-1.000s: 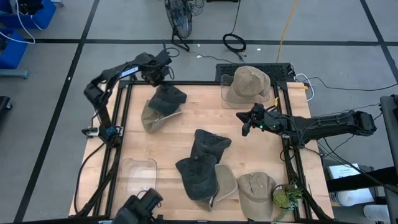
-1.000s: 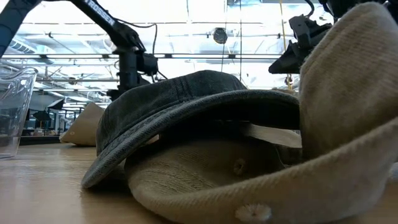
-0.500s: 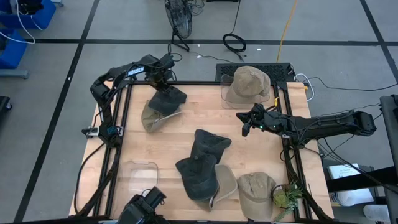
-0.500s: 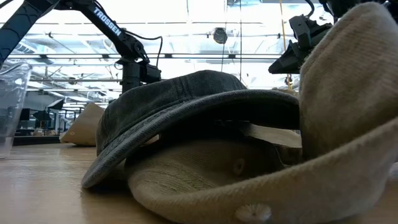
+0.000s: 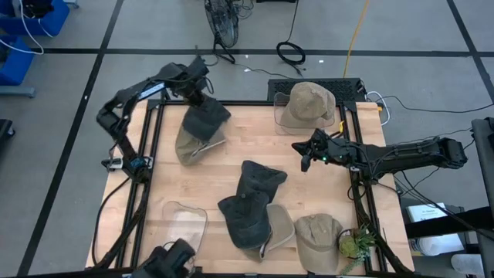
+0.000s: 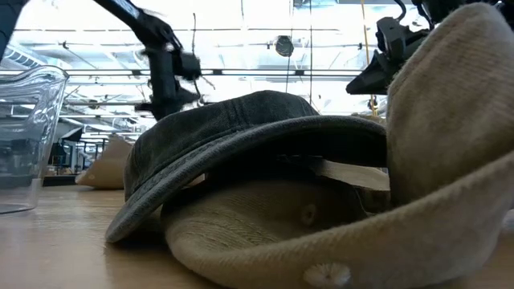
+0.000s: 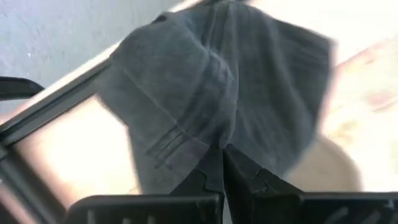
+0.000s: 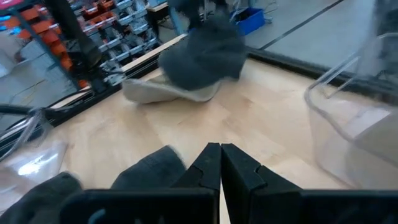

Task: Pick & Place hat
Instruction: Put the black cap into the bottom transparent bin

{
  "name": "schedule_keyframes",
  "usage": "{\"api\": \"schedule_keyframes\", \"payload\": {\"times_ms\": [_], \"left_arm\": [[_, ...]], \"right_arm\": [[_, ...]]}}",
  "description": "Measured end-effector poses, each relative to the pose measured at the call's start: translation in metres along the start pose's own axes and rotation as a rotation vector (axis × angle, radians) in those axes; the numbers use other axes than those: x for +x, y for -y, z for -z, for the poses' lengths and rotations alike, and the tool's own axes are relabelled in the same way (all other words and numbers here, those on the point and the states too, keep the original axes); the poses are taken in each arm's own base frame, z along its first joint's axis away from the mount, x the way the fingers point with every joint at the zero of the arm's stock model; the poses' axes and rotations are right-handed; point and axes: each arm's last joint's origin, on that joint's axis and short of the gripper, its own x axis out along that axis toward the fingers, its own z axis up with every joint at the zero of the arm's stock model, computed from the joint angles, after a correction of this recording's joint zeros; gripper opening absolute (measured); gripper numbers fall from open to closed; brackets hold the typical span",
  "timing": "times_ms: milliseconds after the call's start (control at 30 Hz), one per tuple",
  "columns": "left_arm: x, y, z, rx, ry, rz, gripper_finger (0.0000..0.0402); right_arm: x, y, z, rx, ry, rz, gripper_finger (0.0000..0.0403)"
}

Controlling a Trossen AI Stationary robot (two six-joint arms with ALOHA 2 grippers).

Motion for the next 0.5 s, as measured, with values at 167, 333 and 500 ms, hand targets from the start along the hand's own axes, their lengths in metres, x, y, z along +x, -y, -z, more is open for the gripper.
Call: {"api": "schedule_keyframes", "payload": {"times_ms": [167,333,500], "left_arm": [[-0.058,0.014,0.027,-0.054,0.15,0.042,0.0003],[-0.109,0.036,0.067,-0.114,0.309,0.04,0.0002],[-0.145,0.058,0.116,-0.203,0.43,0.042,0.0001]], "right_arm": [[0.0,-0.001,0.0,-0.006,-0.013,-0.025,0.0],[0.0,-0.001,0.0,-0.041,-0.013,-0.026,0.0],[0.0,-0.001,0.0,-0.073,-0.013,-0.026,0.0]]}}
